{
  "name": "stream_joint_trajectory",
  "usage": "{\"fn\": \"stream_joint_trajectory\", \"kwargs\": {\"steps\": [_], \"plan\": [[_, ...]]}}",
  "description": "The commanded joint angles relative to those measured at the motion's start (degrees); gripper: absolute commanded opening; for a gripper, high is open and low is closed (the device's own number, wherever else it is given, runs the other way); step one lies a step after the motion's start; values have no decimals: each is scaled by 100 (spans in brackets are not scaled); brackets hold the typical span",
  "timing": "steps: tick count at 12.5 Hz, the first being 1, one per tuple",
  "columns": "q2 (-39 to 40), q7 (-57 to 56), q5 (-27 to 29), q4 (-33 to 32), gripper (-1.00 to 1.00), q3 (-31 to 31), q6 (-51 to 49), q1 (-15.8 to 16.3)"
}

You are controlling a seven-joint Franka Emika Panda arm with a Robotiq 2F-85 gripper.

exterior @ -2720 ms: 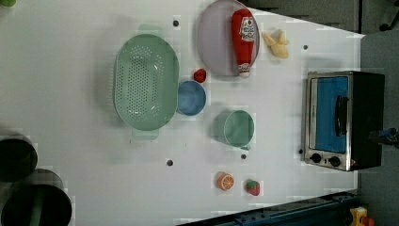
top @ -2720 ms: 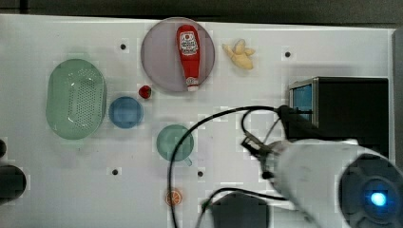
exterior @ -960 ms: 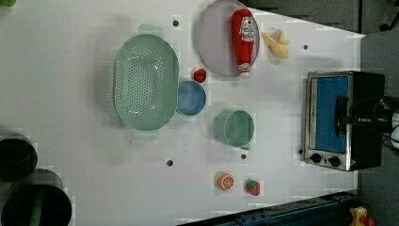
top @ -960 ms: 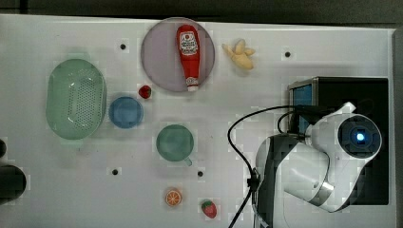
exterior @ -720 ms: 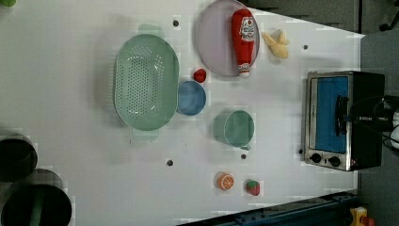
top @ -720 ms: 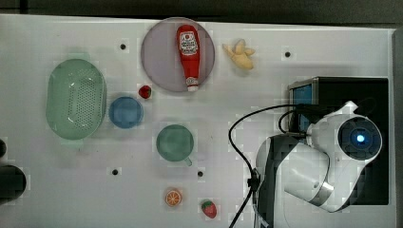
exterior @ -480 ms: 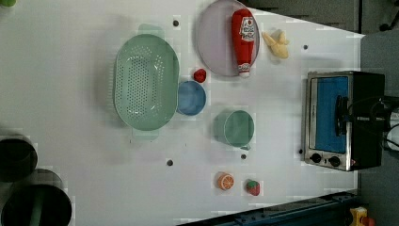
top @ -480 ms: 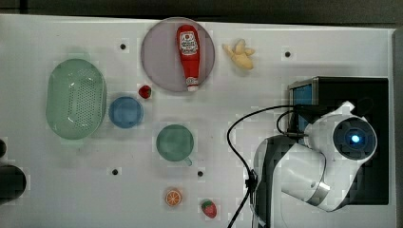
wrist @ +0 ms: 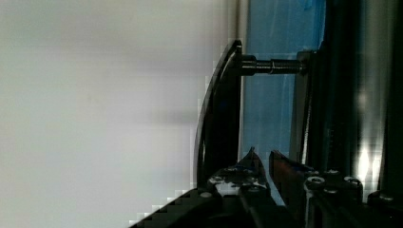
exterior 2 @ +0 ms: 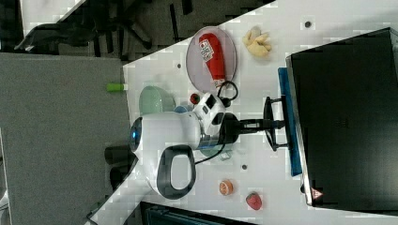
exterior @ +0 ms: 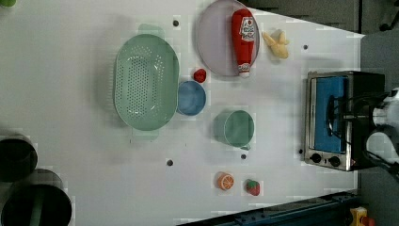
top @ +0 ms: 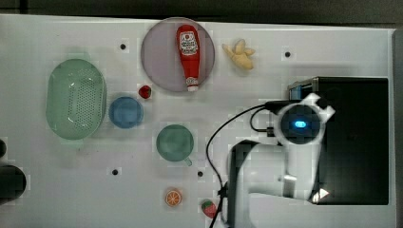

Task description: Flap open oven.

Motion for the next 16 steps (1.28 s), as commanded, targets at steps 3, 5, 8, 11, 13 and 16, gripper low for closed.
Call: {"fn": "stream_joint_trajectory", "kwargs": {"steps": [3, 5, 8, 11, 13, 16], "plan": [[356, 2098, -1237, -224, -65, 489, -78, 510], [604, 2963, -1829, -224, -65, 633, -77, 642], [1040, 4546, -2800, -215, -65, 813, -179, 913], [1559, 5894, -3718, -185, -65, 850, -242, 1216], [1946, 6311, -3798, -78, -65, 851, -190, 1333], [2130, 6393, -3756, 173, -65, 853, -248, 1430]]}}
